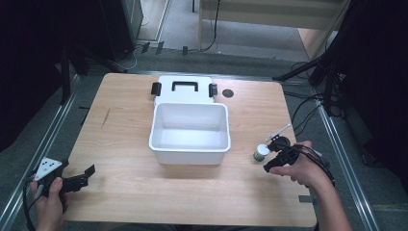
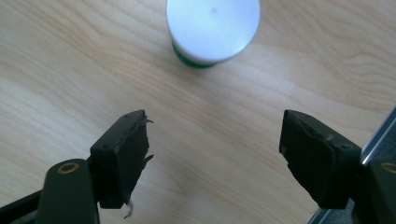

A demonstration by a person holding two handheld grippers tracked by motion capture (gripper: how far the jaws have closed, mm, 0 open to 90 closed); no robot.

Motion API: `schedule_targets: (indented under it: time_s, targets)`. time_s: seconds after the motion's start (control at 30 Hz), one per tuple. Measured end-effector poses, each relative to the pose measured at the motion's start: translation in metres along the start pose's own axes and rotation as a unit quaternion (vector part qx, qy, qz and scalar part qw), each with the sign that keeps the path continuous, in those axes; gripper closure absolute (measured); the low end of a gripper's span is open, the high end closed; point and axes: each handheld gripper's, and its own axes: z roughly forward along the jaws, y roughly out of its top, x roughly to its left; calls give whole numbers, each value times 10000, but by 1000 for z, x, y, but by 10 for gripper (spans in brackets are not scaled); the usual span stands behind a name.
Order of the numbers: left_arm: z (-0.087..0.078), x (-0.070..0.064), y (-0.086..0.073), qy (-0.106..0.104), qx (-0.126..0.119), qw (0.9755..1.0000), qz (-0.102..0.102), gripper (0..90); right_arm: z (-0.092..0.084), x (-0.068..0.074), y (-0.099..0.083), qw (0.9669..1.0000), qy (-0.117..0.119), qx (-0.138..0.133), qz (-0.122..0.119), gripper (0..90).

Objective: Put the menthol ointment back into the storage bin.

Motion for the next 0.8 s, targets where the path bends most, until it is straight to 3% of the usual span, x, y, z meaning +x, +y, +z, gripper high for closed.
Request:
schedule_targets:
  time_s: [0.53, 0.67, 0.8]
  targets:
    - [1, 3, 0, -121, 36, 9999, -92, 0, 2, -5, 41, 9995, 267, 158, 61, 356]
    - [1, 3, 0, -103, 24, 9999, -102, 74, 6, -7, 51, 9995, 215, 186, 115, 413]
    - [0, 3, 0, -106, 27, 9999, -106, 74, 9, -7, 56, 9989, 322, 258, 214, 476]
